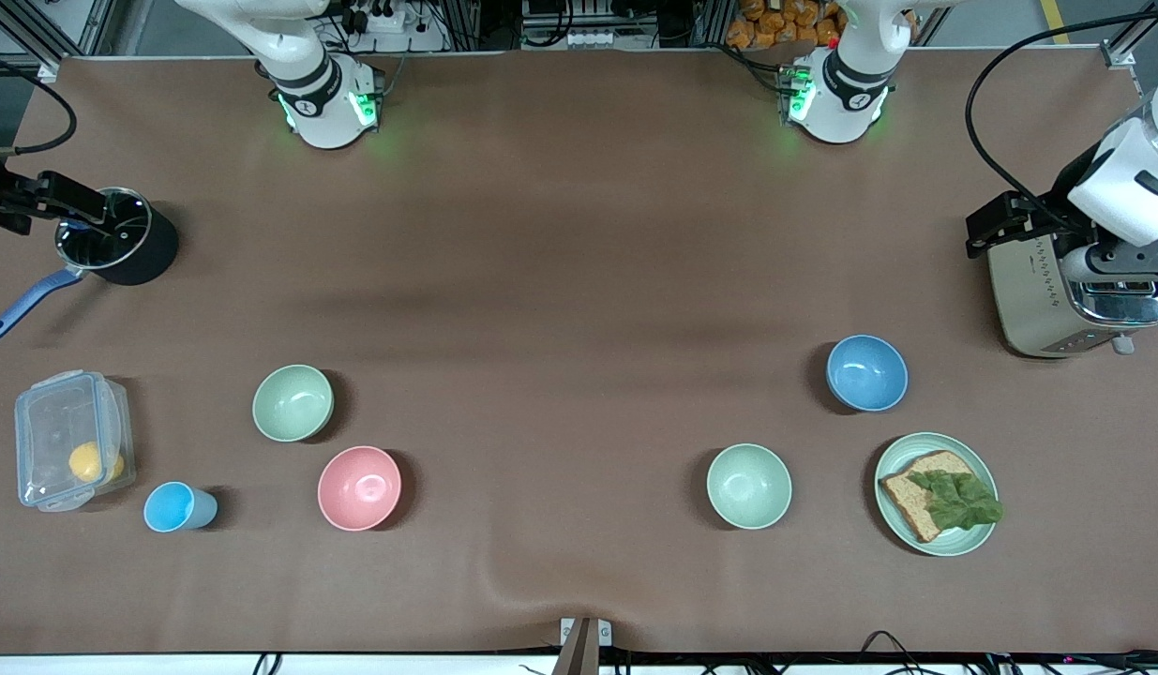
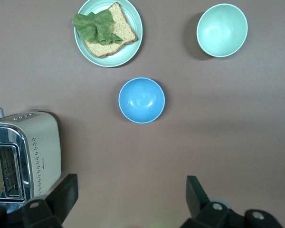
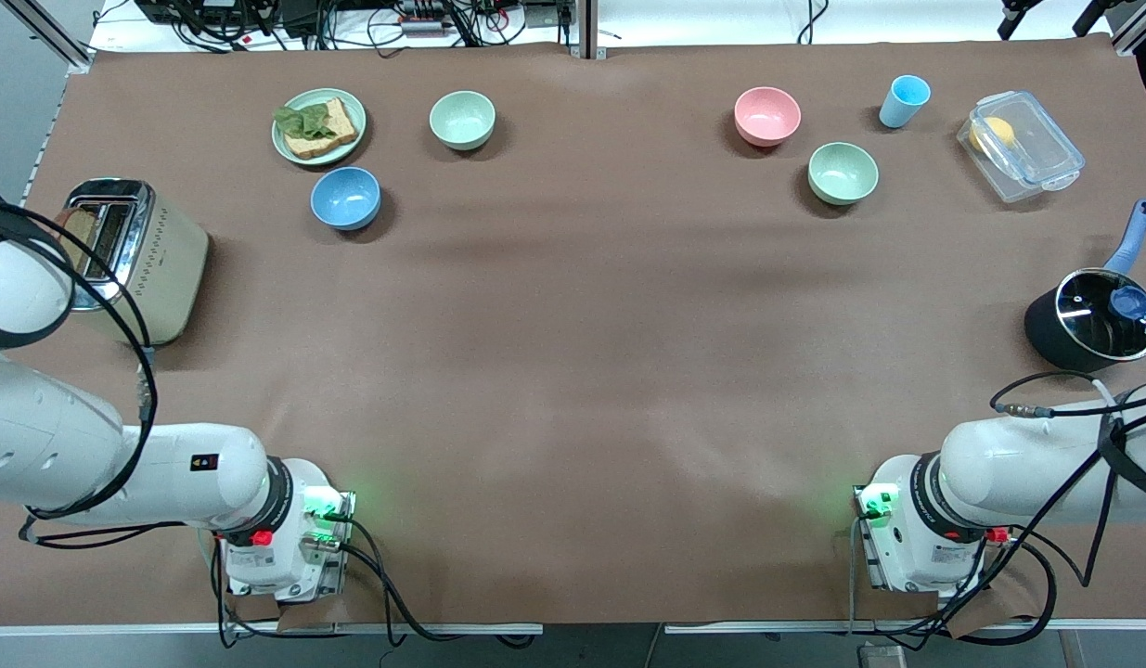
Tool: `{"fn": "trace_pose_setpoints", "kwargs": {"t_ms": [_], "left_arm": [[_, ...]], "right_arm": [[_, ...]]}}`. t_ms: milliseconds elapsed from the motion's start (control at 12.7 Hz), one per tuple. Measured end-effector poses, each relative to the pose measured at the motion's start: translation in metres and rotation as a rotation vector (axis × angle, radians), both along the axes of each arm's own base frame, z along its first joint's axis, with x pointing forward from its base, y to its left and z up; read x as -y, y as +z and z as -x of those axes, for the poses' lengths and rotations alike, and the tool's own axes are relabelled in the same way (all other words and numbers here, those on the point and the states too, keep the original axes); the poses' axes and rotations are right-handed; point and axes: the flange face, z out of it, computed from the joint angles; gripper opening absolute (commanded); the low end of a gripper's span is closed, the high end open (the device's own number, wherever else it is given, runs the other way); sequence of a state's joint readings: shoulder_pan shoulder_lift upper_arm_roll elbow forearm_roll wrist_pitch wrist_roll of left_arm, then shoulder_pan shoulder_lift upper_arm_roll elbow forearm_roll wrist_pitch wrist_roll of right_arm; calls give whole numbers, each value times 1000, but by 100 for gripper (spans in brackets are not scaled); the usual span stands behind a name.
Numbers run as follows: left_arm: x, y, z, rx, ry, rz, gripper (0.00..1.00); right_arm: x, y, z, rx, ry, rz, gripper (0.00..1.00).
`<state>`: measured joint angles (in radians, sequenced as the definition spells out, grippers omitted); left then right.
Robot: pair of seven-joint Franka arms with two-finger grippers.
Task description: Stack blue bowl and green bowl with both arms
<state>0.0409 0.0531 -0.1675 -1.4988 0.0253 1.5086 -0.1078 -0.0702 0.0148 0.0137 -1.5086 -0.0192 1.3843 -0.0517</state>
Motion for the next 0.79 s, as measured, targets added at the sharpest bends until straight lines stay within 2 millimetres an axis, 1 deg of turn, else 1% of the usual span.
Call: {"fn": "trace_pose_setpoints", "kwargs": {"t_ms": [79,315,394,473,630,788], "left_arm": [[0,0,0,0,1,0,100],[-6,-1,-1,-3,11,-1,100],[-12,-3,-1,-10,21,-1,100],[-22,-11,-3,-29,39,-2,100],[-43,-42,-11,-90,73,-2,100],[-55,-80,-23,-150,90,1,100]], "right_arm": [[0,2,1,1,-1,2,100],[6,17,0,40,-12,7,100],[9,20,-1,56,-17,8,100],[13,20,-1,62,-25,8,100],[27,16,-2,52,-49,8,100],[32,3,-8,30,-57,3,100]]}}
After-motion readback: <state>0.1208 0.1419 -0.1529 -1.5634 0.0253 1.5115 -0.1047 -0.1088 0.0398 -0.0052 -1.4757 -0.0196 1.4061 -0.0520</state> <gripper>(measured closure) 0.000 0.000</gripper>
